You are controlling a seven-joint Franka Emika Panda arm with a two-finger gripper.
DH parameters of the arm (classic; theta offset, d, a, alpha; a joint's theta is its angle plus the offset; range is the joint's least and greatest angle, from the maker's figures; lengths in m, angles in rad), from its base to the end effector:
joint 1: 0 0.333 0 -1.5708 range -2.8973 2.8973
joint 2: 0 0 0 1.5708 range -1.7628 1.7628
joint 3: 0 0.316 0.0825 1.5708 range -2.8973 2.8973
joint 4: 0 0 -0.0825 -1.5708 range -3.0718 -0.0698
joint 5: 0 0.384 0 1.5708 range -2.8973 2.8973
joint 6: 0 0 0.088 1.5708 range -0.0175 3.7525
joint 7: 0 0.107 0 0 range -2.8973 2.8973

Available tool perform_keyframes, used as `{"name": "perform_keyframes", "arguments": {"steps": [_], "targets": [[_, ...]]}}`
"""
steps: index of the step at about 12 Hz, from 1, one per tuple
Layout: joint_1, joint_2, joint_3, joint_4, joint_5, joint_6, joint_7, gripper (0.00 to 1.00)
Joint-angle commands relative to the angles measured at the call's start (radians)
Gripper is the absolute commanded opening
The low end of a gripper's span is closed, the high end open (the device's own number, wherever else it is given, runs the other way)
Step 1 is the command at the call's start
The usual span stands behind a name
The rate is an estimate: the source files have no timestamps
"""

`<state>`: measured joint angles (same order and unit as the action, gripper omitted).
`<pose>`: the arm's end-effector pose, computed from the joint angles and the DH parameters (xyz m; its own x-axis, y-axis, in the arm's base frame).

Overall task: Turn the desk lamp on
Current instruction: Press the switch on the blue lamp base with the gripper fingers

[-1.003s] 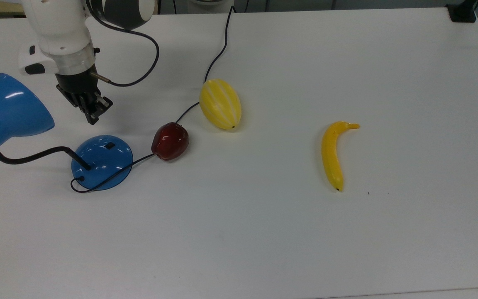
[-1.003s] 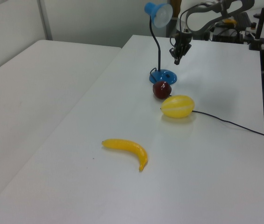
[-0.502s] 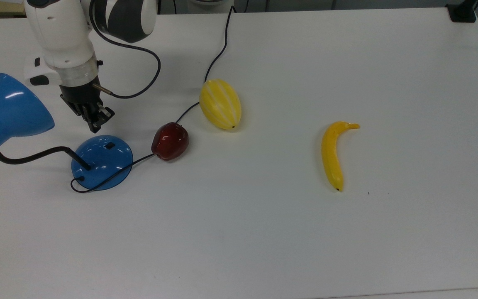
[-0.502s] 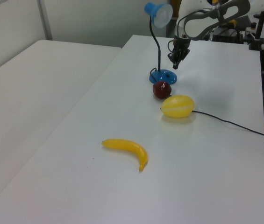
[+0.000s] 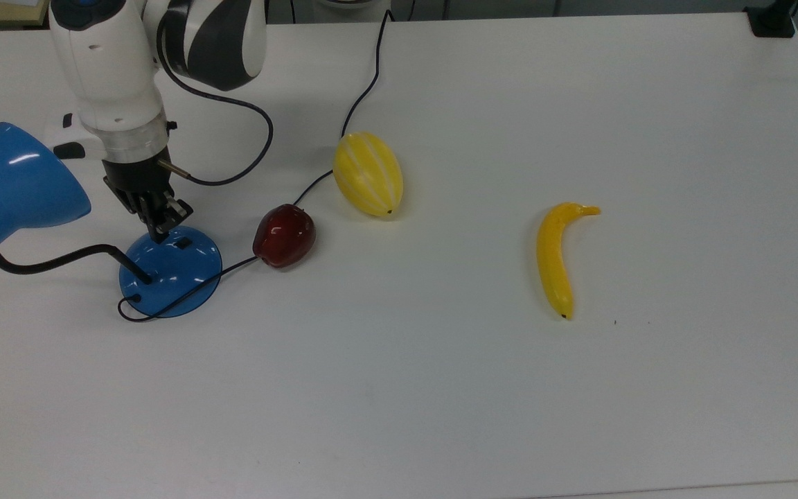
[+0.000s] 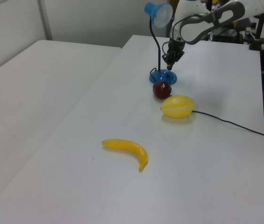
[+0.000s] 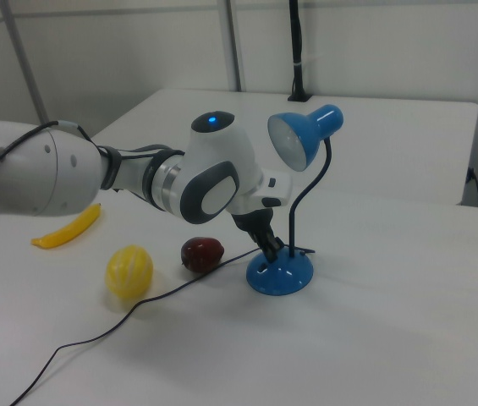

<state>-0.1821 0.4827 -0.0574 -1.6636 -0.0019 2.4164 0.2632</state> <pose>0.6814 -0.1611 0.3556 0.8474 -0.4599 0.2655 -0.4663 -0.8836 -0.0423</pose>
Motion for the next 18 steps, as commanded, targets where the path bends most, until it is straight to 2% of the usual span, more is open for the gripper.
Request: {"name": "perform_keyframes", "arguments": {"steps": [1,7,12,18], "targets": [[0.03,0.022,-0.007,0.01,0.002,0.039,0.051,0.0],[0.033,0.008,-0.009,0.002,0.0,0.017,0.047,0.0],[0.035,-0.004,-0.009,0.001,-0.007,-0.114,0.016,0.0],[0.035,0.014,-0.009,0.008,-0.007,-0.076,0.024,0.0]]}}
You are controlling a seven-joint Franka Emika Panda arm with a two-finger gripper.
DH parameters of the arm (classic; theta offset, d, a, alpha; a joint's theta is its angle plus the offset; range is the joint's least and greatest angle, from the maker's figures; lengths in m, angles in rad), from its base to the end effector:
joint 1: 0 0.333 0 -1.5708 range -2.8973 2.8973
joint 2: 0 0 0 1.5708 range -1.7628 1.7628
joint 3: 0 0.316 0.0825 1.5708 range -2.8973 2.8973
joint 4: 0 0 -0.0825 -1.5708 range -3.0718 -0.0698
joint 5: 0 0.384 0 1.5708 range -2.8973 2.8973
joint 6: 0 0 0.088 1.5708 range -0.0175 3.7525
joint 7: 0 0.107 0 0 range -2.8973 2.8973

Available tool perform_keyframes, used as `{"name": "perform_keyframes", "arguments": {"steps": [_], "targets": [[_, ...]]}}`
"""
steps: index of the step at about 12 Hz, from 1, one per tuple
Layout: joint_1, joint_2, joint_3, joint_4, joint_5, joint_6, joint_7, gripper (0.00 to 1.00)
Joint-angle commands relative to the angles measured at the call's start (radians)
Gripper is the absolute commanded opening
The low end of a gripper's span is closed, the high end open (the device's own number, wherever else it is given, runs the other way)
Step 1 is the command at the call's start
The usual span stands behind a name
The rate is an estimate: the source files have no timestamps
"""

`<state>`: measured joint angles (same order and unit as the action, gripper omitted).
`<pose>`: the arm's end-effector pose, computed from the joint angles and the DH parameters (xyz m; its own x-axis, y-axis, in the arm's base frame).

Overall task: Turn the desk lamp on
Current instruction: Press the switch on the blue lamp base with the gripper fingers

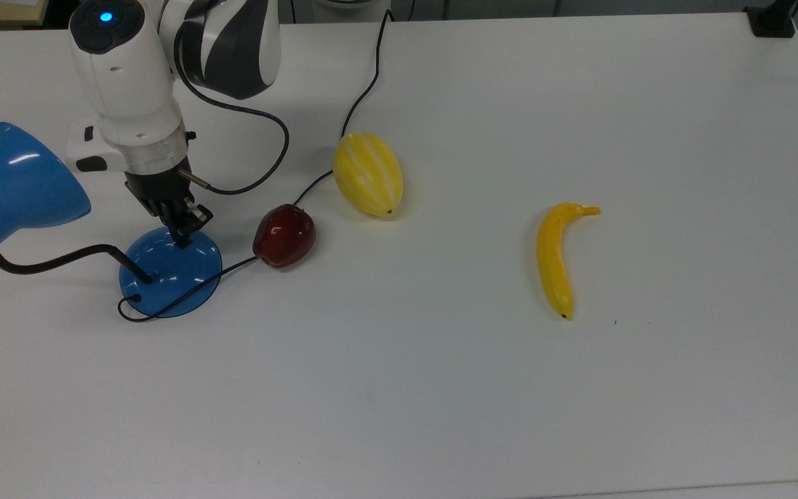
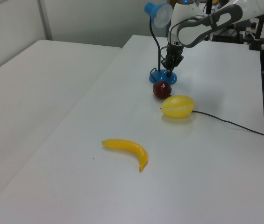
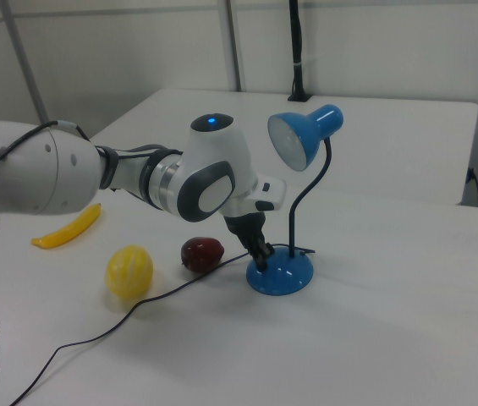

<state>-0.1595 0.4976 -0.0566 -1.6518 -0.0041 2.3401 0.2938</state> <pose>0.6815 -0.1445 0.3425 0.8613 -0.4710 0.1907 -0.4752 -0.8795 -0.0259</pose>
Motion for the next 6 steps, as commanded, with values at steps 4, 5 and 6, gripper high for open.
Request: {"name": "perform_keyframes", "arguments": {"steps": [4,5,6], "targets": [[0.011,0.007,-0.009,-0.003,-0.005,0.039,-0.005,0.0],[0.012,0.015,-0.009,-0.003,-0.005,0.045,-0.007,0.0],[0.012,0.019,-0.009,-0.002,-0.005,0.053,-0.005,0.0]]}}
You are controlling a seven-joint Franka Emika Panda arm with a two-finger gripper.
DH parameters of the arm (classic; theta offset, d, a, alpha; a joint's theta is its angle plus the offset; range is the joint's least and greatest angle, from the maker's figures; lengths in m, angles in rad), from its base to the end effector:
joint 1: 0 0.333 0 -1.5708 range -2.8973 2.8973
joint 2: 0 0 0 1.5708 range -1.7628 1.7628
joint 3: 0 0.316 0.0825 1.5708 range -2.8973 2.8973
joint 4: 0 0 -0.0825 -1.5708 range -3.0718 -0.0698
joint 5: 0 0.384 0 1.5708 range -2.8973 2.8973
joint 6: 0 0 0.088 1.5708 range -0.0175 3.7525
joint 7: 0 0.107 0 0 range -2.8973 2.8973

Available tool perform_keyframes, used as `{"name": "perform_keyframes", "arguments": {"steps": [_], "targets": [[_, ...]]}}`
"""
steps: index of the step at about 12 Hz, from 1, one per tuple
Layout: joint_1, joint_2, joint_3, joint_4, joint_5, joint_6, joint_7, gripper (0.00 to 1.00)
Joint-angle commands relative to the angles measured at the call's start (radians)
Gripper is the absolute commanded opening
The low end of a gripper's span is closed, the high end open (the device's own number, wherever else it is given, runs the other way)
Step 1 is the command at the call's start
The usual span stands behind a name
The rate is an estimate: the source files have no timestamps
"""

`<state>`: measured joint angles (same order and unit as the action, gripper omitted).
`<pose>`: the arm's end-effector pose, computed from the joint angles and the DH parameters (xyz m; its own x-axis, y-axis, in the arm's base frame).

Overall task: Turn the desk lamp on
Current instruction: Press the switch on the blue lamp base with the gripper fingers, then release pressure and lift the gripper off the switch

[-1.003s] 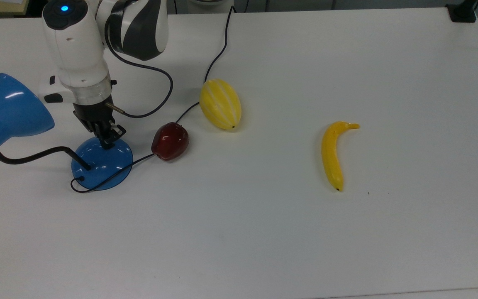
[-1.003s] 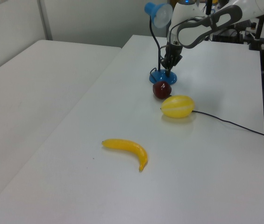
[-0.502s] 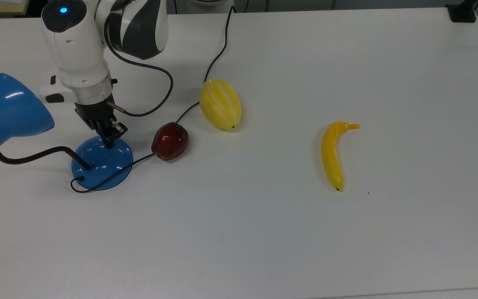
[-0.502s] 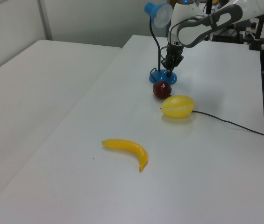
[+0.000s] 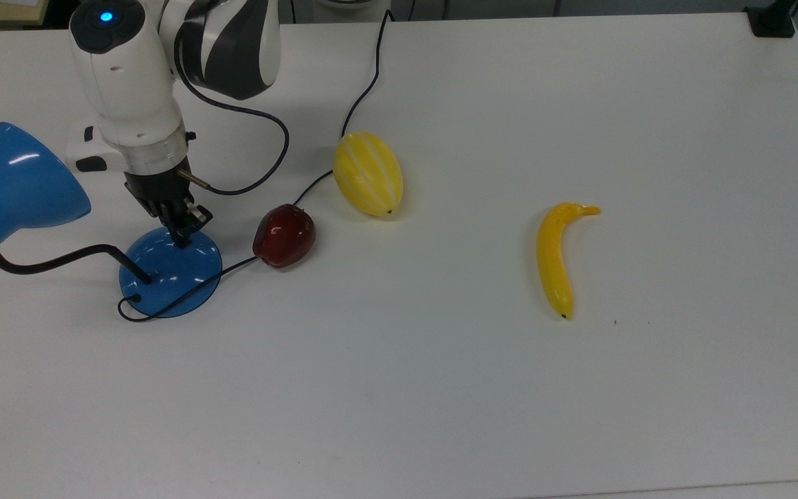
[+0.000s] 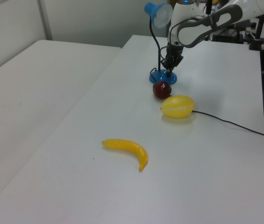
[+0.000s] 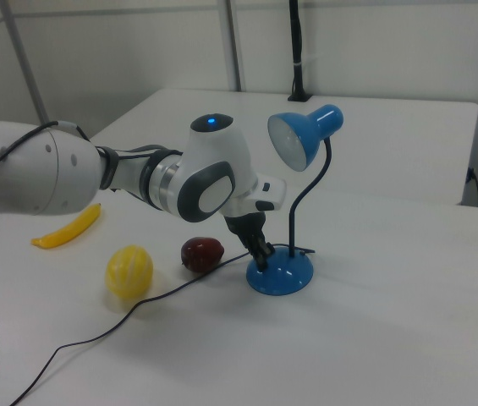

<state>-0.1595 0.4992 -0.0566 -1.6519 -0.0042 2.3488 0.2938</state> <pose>0.6822 -0.1446 0.3422 0.8601 -0.4704 0.1973 -0.4748 -0.8797 -0.0277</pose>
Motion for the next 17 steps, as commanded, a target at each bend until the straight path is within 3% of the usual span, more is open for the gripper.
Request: {"name": "perform_keyframes", "arguments": {"steps": [1,11,17], "targets": [[0.012,0.021,-0.009,-0.002,-0.005,0.047,-0.005,0.0],[0.011,-0.017,-0.009,-0.008,-0.01,0.029,-0.015,0.0],[0.037,-0.126,0.0,-0.008,-0.01,-0.235,-0.057,0.0]]}}
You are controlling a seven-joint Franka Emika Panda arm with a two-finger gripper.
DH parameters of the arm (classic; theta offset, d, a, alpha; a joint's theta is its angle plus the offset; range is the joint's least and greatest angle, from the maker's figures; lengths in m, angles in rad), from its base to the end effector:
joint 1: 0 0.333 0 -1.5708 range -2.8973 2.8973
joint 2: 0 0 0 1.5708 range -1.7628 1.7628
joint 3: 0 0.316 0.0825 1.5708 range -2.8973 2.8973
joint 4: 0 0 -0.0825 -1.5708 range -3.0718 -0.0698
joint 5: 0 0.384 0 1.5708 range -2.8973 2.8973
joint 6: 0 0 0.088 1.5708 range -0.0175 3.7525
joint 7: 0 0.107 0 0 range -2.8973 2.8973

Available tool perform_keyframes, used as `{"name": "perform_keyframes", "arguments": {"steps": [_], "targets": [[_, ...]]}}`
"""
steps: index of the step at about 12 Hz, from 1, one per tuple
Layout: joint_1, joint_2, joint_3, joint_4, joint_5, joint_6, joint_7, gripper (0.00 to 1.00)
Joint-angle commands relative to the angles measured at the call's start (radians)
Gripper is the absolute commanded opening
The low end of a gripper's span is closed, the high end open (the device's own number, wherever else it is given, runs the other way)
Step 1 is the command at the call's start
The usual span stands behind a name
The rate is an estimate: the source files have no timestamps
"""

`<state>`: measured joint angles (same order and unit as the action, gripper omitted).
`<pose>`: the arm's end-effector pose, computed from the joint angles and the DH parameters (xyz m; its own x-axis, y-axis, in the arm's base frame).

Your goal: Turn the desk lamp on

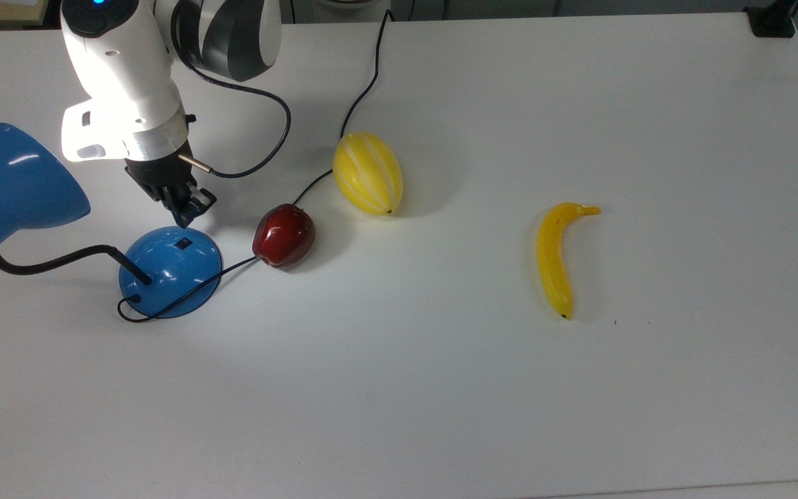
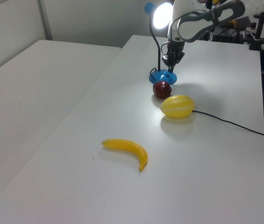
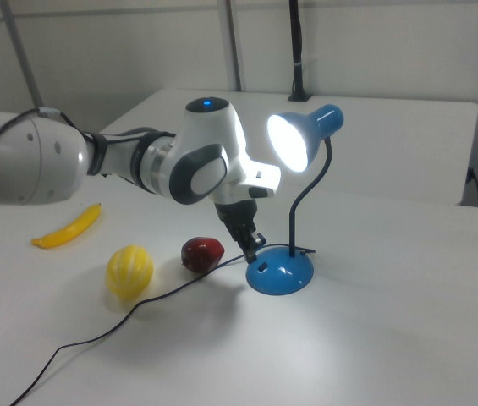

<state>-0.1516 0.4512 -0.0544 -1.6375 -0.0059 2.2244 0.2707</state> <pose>0.6745 -0.1364 0.3693 0.8843 -0.4459 0.1385 -0.4491 -0.8934 -0.0085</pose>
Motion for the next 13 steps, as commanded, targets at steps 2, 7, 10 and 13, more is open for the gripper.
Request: {"name": "perform_keyframes", "arguments": {"steps": [2,7,10,13], "targets": [[0.052,-0.144,-0.001,-0.024,-0.003,-0.266,-0.083,0.0],[0.102,-0.319,-0.001,-0.079,0.018,-0.562,-0.2,0.0],[0.159,-0.452,-0.001,-0.201,0.017,-0.585,-0.223,0.11],[0.162,-0.496,-0.001,-0.237,0.014,-0.58,-0.223,0.46]]}}
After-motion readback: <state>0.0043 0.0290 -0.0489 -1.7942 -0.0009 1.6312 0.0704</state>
